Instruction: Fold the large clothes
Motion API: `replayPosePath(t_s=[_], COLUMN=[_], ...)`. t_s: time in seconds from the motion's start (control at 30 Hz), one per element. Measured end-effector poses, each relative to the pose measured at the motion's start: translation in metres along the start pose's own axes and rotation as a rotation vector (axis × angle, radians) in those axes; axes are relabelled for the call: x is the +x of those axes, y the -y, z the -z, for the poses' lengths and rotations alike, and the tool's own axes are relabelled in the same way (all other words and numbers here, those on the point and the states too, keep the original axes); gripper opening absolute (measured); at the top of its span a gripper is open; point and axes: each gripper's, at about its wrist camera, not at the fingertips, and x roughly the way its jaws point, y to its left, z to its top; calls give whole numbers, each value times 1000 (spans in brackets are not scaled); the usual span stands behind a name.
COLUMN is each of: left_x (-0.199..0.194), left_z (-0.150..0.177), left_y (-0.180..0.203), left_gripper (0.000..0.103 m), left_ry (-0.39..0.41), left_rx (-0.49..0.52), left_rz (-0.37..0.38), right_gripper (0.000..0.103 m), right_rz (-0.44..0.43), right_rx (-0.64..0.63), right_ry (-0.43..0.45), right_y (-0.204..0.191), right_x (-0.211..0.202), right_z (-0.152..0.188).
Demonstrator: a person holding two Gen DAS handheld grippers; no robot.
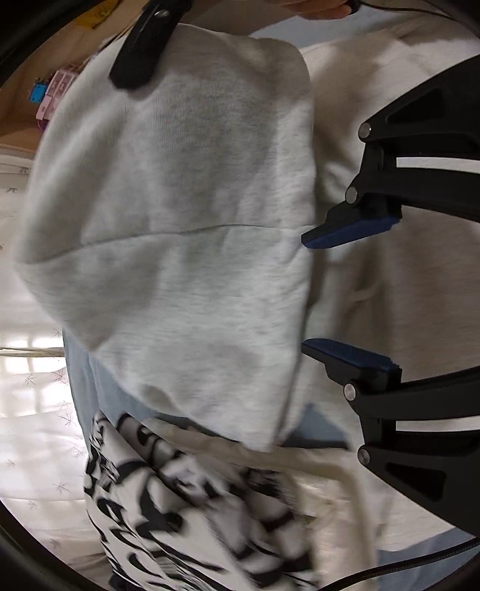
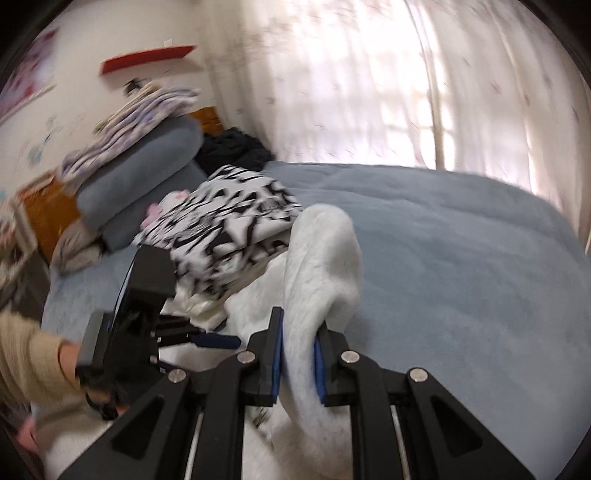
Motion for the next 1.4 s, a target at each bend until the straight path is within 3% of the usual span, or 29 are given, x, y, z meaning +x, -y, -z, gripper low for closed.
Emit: replayPosePath(t_s=[0.17, 0.3, 0.4, 0.47, 0.57, 0.7, 0.73, 0.9, 1.03, 1.17, 1.4], left_x=[-33, -57, -69, -80, -98, -126, -134, -153, -153, -128, -66], left_z=[48, 89, 109, 118, 119, 104, 98, 58, 33, 15, -1], left_y=[-14, -29, -42, -52, -62, -75, -81, -101, -100, -78, -60], left_gripper=[50, 50, 50, 50, 51, 73, 75, 83, 87, 87, 87], left_ry=[-15, -34, -52, -57, -41, -4, 9, 22, -45, -152, -223], left_rx=[-38, -44, -48, -55, -73, -131, -156, -247, -272, -246, -289], left_rz=[34, 46, 51, 63, 107, 238, 281, 411, 443, 430, 389], right_gripper=[14, 14, 16, 19, 29, 45, 48, 49, 65, 67, 67], right_rz=[14, 26, 118, 168, 183, 144, 124, 11, -107, -181, -246], right_rx=[-208, -396, -473, -456, -328, -106, -32, 287, 594, 847, 1034], right_ry=[-44, -127, -191, -208, -215, -204, -202, -187, -165, -133, -144], right_y=[-50, -93, -109, -112, -111, -98, -93, -66, -38, -11, 13], right_x=[-34, -52, -59, -64, -78, -92, -94, -100, -102, -98, -80], right_z=[30, 78, 119, 133, 140, 137, 136, 135, 141, 159, 183])
